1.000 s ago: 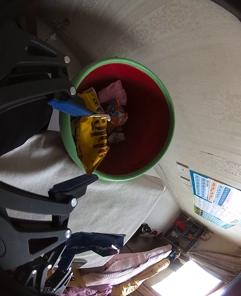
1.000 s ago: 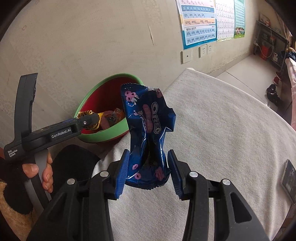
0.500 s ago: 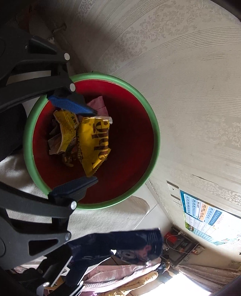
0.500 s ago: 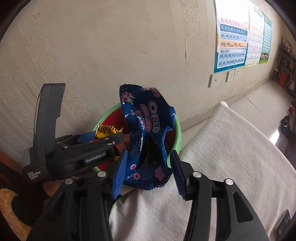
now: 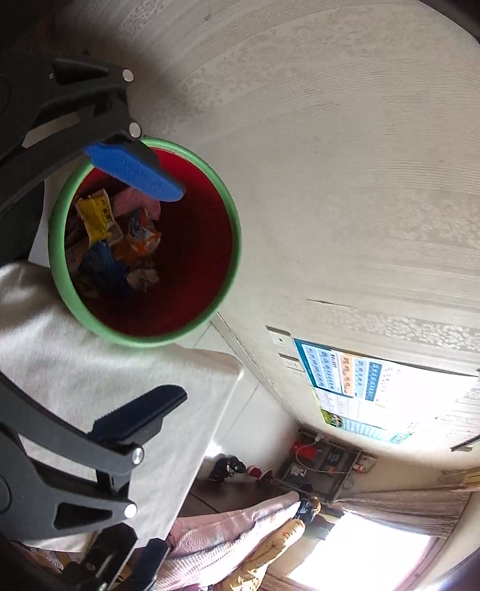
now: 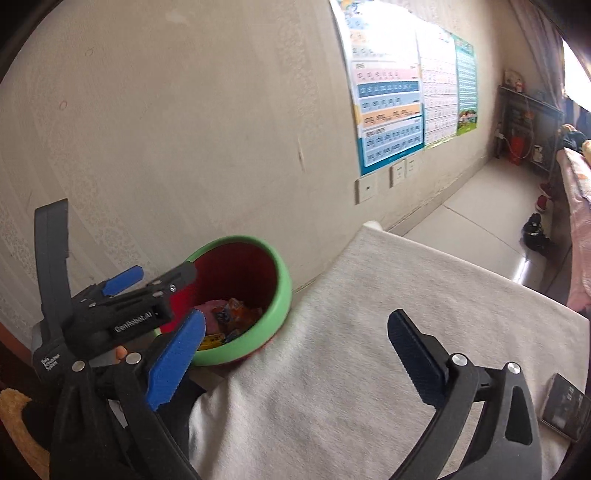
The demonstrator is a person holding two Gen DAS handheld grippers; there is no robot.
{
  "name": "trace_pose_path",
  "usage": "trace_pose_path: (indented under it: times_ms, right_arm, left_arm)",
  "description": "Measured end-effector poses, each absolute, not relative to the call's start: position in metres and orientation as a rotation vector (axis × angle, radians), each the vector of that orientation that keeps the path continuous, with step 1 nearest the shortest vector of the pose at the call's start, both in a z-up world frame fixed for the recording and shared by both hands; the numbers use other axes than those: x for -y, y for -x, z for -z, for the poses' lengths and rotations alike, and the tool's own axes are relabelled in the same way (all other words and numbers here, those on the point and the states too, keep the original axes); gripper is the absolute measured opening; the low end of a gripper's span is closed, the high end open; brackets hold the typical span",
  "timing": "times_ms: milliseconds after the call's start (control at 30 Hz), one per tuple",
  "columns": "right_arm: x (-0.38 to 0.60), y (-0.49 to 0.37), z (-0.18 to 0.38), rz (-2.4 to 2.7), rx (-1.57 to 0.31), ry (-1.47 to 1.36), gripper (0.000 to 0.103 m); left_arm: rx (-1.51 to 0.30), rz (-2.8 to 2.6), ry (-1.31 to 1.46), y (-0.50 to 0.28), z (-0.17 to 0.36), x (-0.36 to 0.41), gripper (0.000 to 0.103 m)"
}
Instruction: Collect trash
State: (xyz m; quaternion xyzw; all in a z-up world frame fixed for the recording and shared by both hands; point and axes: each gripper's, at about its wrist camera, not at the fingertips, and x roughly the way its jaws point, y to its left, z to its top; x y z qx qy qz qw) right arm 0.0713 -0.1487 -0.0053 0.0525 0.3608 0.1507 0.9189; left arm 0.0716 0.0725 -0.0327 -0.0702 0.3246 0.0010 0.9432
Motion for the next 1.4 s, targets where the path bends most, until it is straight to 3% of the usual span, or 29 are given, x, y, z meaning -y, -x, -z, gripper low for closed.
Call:
trace_pose_path:
  times_ms: [267, 667, 1400]
  right_arm:
    - [0.200, -0.029, -0.017, -0.099, -0.595, -0.109, 0.096]
    - [0.219, -0.016, -0.043, -0.049, -0.544, -0.128, 0.096]
    - [0.210, -0.016, -0.040, -0.047, -0.566, -0.117, 0.096]
  left_arm:
    - [-0.484, -0.017, 0.098, -0.043, -0.014, -0.014, 0.098]
    - [-0.509, 0.019, 0.065, -0.040, -0.031, 0.013, 0.097]
    - [-0.525, 0.002, 0.050, -0.037, -0.025, 0.007, 0.098]
